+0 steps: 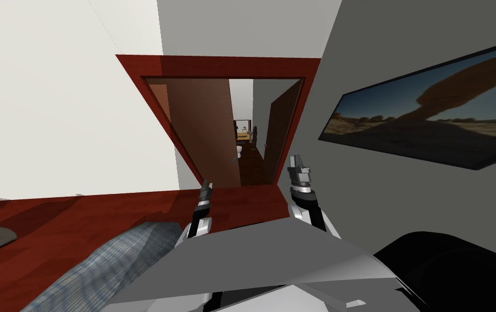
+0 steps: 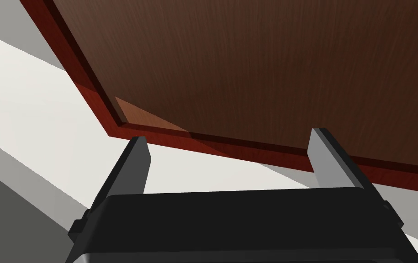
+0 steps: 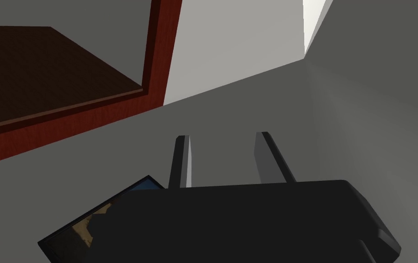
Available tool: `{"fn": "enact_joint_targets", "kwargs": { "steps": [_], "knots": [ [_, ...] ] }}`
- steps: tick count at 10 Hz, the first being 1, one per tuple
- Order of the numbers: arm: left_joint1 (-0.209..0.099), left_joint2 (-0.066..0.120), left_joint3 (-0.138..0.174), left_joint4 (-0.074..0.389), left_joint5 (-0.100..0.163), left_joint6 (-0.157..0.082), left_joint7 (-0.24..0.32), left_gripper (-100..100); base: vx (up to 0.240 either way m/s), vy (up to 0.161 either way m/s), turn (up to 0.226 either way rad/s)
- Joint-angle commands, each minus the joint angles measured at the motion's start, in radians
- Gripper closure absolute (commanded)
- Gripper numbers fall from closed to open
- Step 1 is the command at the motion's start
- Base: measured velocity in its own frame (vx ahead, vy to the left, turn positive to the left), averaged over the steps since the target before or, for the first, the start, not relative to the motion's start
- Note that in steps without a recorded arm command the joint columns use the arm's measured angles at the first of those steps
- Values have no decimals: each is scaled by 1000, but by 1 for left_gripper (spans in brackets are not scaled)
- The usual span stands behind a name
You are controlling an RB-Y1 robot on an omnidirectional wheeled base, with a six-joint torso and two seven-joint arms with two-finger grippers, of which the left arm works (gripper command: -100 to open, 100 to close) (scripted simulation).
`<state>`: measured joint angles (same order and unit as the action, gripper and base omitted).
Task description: Push the door open
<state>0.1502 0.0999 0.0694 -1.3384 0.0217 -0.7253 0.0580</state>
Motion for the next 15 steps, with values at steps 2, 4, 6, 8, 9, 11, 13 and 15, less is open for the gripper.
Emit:
{"fn": "enact_joint_targets", "kwargs": {
  "steps": [2,4,6,8,9,11,13,15],
  "knots": [
    [-36,3,0,76,12,-14,-6,-100,100,-2,-63],
    [-62,6,0,135,21,-21,-10,-100,98,2,-72],
    [-87,8,0,193,29,-29,-14,-100,102,-9,-73],
    [-113,9,0,244,38,-36,-18,-100,114,1,-62],
    [-125,10,0,272,42,-39,-20,-100,100,-2,-71],
    [-138,11,0,302,46,-43,-22,-100,60,6,-34],
    [-161,11,0,353,54,-50,-26,-100,77,0,-72],
    [-185,12,0,405,62,-57,-29,-100,98,8,-63]
  ]
}}
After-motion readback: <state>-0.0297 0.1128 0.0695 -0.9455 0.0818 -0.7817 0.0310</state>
